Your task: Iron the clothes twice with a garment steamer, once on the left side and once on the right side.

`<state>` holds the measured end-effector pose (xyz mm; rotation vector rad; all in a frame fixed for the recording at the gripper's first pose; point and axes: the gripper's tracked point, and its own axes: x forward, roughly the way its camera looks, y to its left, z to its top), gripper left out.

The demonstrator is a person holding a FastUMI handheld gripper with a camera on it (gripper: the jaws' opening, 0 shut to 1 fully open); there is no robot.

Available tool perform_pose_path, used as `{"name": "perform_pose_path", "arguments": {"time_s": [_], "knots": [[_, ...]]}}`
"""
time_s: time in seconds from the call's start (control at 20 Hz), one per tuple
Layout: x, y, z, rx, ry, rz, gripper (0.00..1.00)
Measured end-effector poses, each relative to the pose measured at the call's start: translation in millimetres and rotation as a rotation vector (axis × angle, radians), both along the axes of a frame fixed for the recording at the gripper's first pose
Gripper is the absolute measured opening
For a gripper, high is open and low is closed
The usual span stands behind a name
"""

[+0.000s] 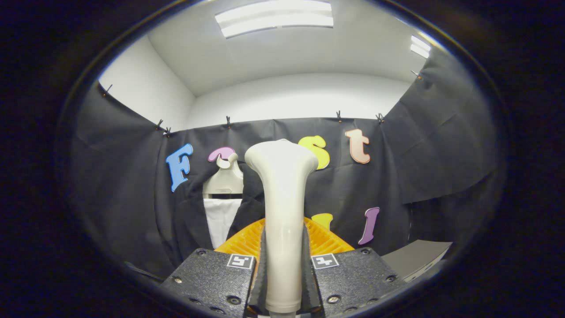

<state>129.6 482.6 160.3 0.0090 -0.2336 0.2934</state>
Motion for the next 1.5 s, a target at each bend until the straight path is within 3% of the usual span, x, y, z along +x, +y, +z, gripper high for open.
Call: {"name": "perform_pose_path", "arguments": {"time_s": [0.3, 0.6, 0.95, 1.5], "knots": [[45, 12, -7, -0.015, 0.035, 0.005, 0.34], [62, 9, -35, -0.04, 0.075, 0.024, 0.34], [57, 9, -74, -0.093, 0.121, 0.069, 0.34], [44, -3, -146, -0.156, 0.227, 0.06, 0.34]]}}
